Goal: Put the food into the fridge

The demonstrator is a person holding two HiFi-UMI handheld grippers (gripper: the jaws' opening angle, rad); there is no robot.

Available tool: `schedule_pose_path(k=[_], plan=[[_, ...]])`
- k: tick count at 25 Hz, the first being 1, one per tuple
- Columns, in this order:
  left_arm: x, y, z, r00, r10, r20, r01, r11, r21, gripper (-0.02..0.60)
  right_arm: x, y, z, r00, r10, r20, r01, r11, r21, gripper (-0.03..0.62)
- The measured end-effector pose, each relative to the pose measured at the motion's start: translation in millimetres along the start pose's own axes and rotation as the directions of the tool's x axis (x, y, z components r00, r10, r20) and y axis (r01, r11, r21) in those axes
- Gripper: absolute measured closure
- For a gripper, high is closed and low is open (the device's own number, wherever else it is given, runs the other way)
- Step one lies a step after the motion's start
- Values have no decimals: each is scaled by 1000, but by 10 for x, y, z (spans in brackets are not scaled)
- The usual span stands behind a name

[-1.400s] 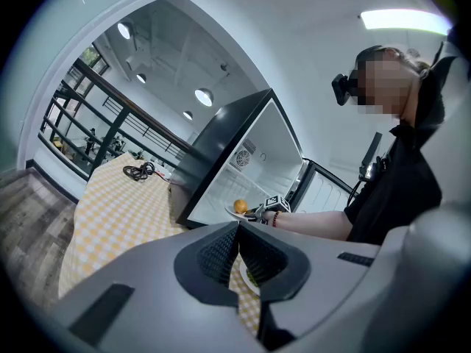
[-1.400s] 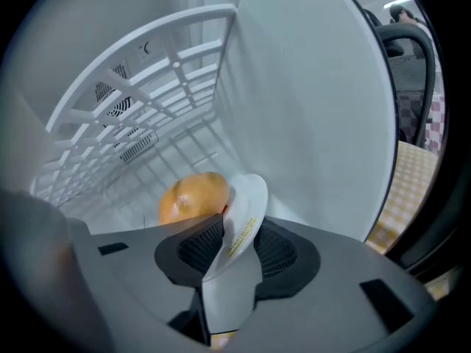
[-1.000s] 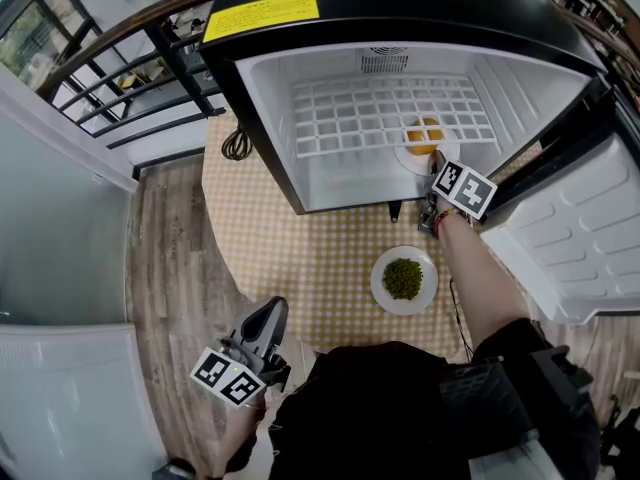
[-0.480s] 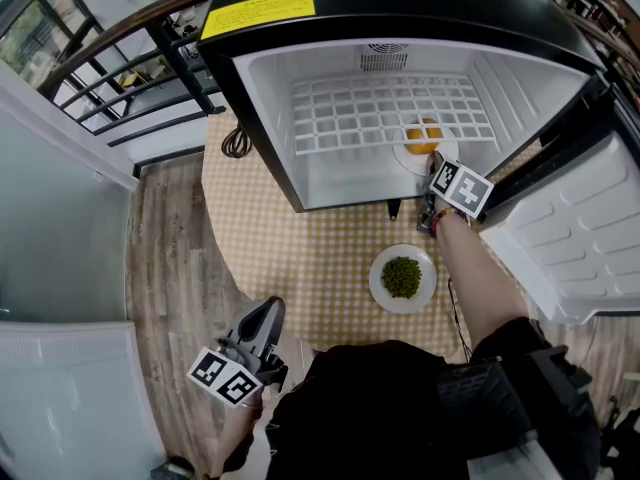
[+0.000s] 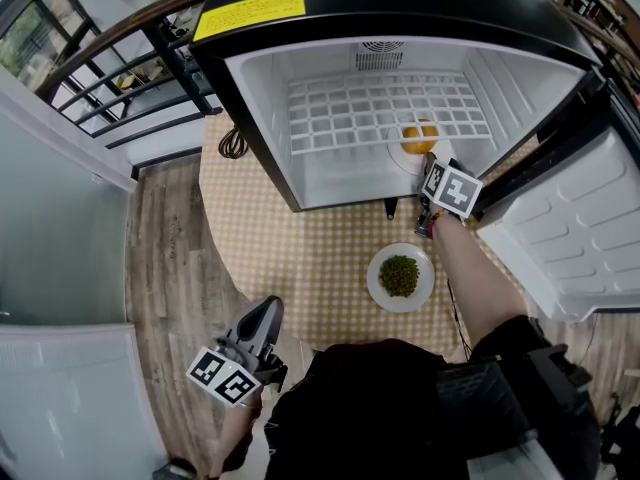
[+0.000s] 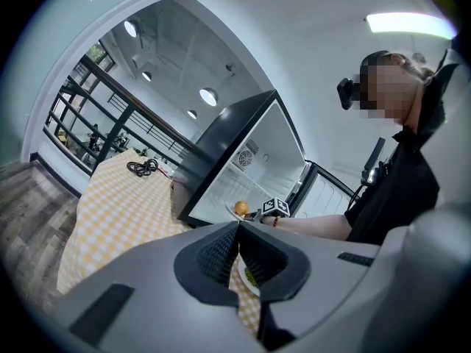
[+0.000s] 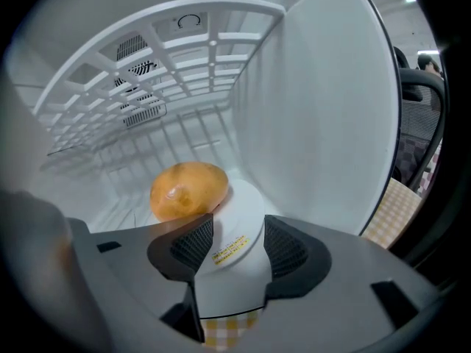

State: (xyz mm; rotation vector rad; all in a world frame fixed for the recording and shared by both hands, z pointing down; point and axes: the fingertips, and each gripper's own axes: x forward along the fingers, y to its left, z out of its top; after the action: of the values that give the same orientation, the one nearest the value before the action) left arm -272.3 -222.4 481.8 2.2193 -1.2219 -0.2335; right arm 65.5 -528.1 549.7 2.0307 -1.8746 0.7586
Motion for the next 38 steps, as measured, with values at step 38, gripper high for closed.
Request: schedule_pose_path(k=[38], plan=[[-326, -179, 6, 1000, 13, 22, -14, 999, 32, 569, -352, -12, 216, 990, 36, 137, -30, 999, -44, 520]])
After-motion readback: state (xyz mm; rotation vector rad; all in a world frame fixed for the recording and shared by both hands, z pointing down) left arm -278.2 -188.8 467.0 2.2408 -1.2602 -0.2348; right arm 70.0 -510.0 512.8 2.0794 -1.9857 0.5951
